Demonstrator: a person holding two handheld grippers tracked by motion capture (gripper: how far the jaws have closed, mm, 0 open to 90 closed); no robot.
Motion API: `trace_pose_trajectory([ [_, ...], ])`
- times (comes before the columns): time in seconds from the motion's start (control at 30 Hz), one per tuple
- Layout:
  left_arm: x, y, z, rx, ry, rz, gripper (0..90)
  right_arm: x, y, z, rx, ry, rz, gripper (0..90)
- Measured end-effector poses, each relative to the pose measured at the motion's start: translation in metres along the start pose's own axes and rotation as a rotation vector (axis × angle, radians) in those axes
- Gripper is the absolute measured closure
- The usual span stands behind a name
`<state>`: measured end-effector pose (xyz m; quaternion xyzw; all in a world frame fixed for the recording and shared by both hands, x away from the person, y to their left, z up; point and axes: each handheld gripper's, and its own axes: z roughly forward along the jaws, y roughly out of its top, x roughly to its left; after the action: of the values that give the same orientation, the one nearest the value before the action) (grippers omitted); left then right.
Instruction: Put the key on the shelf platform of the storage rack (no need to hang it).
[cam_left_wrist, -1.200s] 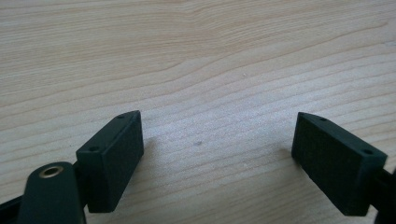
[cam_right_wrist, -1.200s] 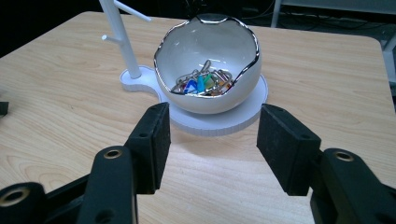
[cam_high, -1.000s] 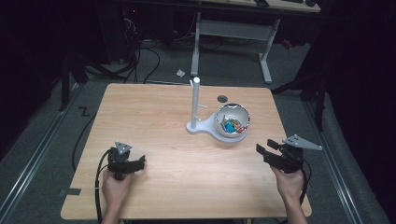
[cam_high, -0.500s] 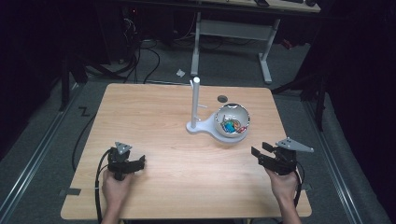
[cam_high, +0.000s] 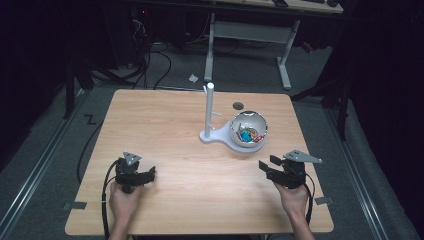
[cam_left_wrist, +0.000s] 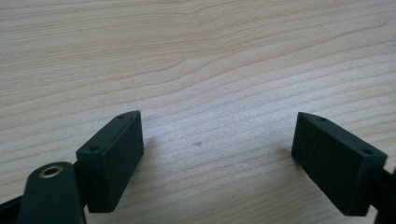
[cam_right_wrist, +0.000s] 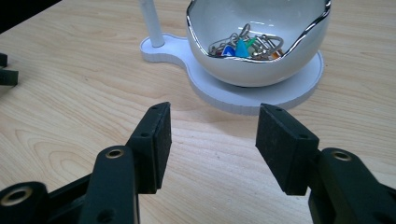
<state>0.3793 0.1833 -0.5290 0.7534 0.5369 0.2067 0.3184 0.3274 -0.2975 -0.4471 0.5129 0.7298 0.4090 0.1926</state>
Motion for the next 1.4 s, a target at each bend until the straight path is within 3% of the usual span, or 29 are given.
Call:
trace_pose_trajectory([
  [0.5,0.0,0.0,0.0,0.0,0.001,0.0,17.1,0.002,-0.005,0.021,0.044,-0.011,-0.032,45.4],
  [1.0,0.0,0.0,0.0,0.0,0.0,0.0,17.0,-0.011,-0.019,0.035,0.084,-0.04,0.016,45.4],
  [1.4,0.0,0.0,0.0,0.0,0.0,0.0,17.1,-0.02,-0.034,0.048,0.121,-0.089,0.023,44.1],
])
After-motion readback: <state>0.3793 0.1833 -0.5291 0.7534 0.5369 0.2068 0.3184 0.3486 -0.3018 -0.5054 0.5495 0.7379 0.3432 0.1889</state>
